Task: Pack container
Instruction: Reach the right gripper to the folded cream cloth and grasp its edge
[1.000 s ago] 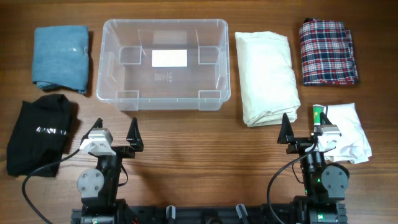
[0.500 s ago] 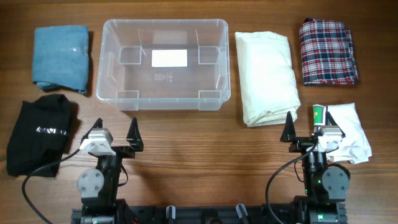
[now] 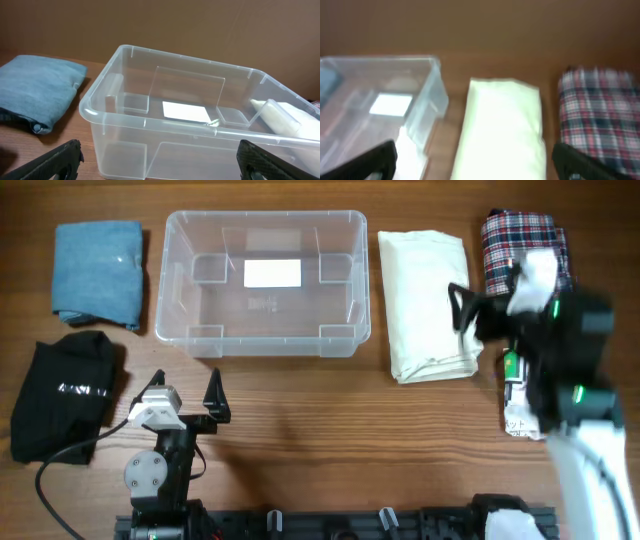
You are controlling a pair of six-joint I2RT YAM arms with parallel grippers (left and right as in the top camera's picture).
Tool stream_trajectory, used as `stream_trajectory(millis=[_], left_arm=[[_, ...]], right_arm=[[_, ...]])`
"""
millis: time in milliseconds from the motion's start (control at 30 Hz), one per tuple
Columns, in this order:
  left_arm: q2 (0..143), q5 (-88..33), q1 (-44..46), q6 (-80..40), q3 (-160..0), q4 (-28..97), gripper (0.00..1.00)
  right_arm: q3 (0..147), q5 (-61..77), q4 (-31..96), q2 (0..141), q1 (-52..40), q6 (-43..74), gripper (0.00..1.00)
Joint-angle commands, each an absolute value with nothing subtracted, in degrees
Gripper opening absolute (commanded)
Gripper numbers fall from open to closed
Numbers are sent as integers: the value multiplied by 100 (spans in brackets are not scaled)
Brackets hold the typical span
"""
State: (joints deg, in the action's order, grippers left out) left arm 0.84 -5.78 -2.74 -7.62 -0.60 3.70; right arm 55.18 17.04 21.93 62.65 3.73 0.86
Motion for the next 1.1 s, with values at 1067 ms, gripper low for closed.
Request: stream_trajectory(millis=[1067], left_arm=[[38,-528,-305,-792,-32,397,100]], right_arm=[[7601,4751,3826,12387,1817,-2233,100]])
